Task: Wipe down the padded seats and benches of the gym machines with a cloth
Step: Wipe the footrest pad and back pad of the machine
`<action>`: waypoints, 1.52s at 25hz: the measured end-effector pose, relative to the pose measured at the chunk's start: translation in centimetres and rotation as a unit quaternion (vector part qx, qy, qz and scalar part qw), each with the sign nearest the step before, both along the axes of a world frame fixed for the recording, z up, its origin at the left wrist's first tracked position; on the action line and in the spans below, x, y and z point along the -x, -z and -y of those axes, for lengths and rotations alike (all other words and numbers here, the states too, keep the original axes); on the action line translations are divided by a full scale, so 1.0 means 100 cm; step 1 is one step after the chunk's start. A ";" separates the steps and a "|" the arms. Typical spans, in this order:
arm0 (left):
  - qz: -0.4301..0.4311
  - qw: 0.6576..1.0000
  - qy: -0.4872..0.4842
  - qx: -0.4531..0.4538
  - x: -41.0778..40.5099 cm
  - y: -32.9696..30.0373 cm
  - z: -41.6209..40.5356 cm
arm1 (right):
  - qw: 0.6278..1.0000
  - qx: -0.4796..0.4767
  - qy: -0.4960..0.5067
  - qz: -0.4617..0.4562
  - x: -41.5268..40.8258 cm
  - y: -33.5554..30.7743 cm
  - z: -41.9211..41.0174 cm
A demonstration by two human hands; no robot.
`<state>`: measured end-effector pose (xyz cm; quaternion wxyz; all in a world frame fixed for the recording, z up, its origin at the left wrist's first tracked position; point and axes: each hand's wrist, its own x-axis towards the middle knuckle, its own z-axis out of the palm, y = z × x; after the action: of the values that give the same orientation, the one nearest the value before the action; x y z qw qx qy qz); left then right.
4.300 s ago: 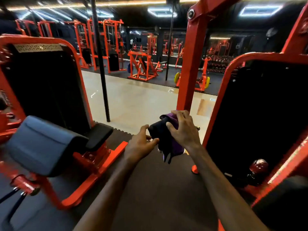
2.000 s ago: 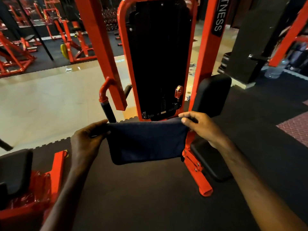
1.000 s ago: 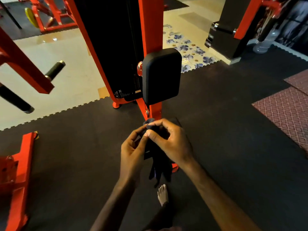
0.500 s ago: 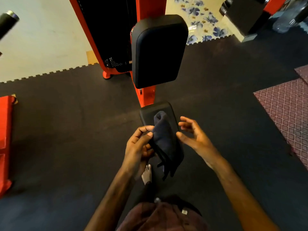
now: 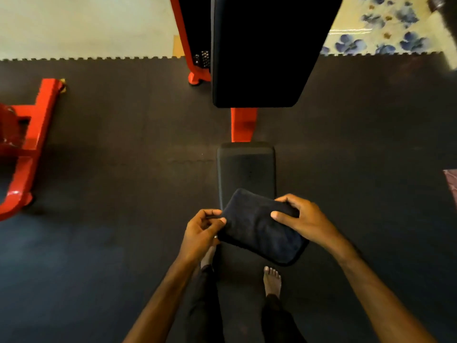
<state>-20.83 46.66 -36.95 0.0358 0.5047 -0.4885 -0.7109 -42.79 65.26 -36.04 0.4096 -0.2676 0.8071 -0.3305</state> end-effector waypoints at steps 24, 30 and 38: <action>-0.056 0.953 -0.025 0.298 0.041 0.265 -0.040 | 0.786 -0.038 -0.362 -0.499 -0.020 0.246 -0.008; -0.045 0.950 -0.080 0.299 0.059 0.276 -0.040 | 0.843 -0.098 -0.237 -0.472 -0.038 0.244 0.058; 0.002 0.932 -0.095 0.351 0.076 0.275 -0.036 | 0.864 -0.095 -0.187 -0.459 -0.011 0.247 0.028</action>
<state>-28.47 50.22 -64.49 0.2768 0.5053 -0.6566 -0.4867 -41.67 62.42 -60.77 0.0707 -0.4948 0.8661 -0.0095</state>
